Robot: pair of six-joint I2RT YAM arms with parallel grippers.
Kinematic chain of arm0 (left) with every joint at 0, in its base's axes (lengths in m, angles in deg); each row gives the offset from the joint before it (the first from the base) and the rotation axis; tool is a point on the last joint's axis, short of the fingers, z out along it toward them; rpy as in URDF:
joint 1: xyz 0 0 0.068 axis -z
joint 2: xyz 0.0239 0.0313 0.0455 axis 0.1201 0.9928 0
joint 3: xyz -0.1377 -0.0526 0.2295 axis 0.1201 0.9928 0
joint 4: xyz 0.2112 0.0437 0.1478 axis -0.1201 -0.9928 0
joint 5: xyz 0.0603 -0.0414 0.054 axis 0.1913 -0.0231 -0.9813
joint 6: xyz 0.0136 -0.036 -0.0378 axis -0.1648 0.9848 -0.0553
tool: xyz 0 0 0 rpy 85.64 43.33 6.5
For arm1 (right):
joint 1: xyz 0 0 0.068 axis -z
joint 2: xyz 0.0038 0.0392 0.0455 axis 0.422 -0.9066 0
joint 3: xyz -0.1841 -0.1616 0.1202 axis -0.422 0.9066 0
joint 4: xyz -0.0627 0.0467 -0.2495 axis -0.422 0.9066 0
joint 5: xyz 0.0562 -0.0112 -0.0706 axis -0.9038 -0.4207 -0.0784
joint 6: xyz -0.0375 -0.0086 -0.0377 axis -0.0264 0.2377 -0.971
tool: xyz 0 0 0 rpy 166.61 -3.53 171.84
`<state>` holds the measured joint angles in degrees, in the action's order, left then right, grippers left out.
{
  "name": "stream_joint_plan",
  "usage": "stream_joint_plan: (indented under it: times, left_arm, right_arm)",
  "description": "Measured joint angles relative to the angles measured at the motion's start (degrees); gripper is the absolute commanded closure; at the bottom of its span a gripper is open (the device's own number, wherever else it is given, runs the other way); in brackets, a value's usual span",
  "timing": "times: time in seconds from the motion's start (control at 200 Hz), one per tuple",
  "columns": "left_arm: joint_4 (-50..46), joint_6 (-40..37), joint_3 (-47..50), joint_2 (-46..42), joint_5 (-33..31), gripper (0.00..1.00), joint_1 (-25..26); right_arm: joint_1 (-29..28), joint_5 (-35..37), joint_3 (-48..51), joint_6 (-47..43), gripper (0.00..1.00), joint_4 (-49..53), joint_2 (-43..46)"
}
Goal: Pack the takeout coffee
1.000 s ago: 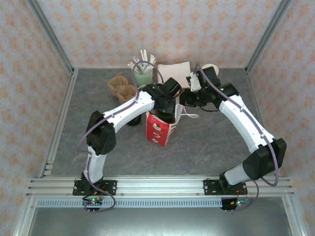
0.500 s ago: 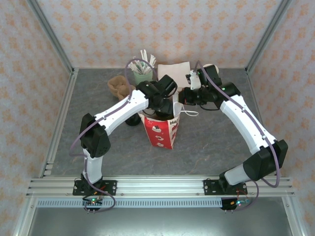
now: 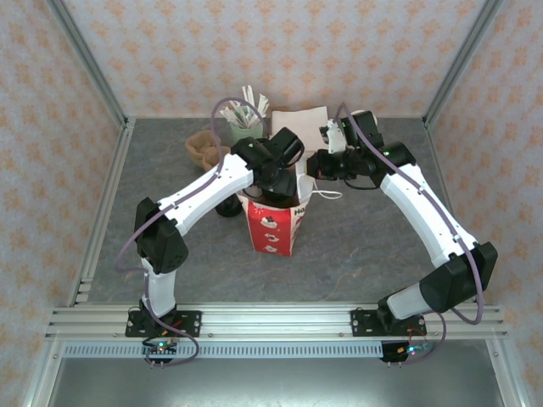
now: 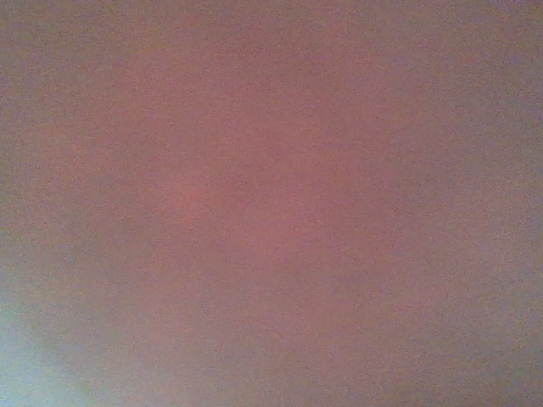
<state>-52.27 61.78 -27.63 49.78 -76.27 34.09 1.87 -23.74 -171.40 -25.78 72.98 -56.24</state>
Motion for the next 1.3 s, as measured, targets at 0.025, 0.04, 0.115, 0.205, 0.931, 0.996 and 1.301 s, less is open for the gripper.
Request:
stream_joint_plan:
  times: [0.025,0.04,0.115,0.205,0.931,0.996,1.301]
  left_arm:
    - [-0.4,0.2,-0.4,0.0,-0.2,0.09,0.0]
    - [-0.5,0.3,-0.7,0.0,-0.4,0.09,0.0]
    - [-0.1,0.9,-1.7,0.0,-0.9,0.08,0.0]
    - [0.3,1.3,-1.7,-0.1,-0.9,0.09,0.2]
    - [10.9,1.1,-2.5,-8.2,13.2,0.13,-3.6]
    - [11.1,1.1,-3.0,-10.1,13.0,0.13,-5.1]
    - [13.1,2.3,-10.9,-12.3,3.0,0.17,-15.2]
  right_arm:
    - [0.0,0.7,-0.1,-0.2,0.91,0.2,0.0]
    - [0.0,1.1,-0.1,-0.4,0.91,0.4,-0.1]
    - [0.0,3.0,-0.1,-1.0,0.92,1.8,-0.5]
    - [0.0,4.3,-0.1,-1.3,0.92,3.1,-0.9]
    - [0.0,6.9,-4.6,-0.9,0.74,6.5,-4.6]
    - [0.0,6.9,-4.7,-0.9,0.66,6.5,-4.6]
    - [0.2,8.8,-8.6,-0.3,0.48,6.4,-4.7]
